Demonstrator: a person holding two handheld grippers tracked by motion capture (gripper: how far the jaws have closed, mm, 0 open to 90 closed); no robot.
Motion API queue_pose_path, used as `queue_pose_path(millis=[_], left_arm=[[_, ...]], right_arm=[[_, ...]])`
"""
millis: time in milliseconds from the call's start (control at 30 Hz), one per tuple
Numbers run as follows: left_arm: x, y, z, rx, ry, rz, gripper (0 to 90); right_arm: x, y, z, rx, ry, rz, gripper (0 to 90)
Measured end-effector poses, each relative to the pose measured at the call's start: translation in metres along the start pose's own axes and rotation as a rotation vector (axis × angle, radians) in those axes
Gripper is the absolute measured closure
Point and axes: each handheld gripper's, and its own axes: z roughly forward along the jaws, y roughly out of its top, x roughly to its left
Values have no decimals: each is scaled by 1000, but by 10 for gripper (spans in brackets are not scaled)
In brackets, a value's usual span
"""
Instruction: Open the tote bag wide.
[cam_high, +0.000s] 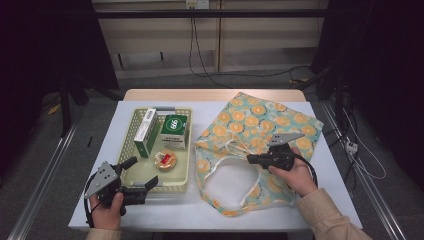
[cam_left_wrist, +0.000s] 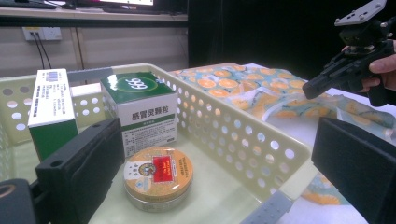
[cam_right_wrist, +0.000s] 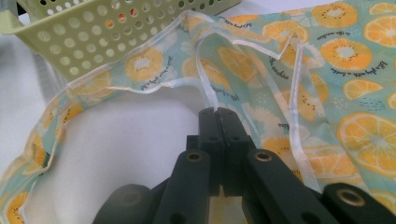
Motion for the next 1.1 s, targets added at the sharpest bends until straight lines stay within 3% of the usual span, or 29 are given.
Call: queue_pose_path(millis=[367, 633, 900, 1033, 1100], left_arm=[[0, 0, 0, 0, 1, 0, 24], [0, 0, 0, -1, -1, 4, 24], [1, 0, -1, -1, 1, 4, 24], [2, -1, -1, 0, 2, 2, 24], [3, -1, -1, 2, 3, 1, 24]], right_arm=[[-6, 7, -5, -11, -20, -2, 900], [-32, 20, -9, -28, -82, 42, 900], [-56, 19, -8, -28, -126, 89, 900], [-46, 19, -5, -20, -100, 63, 893], [-33, 19, -3, -24, -68, 34, 809]])
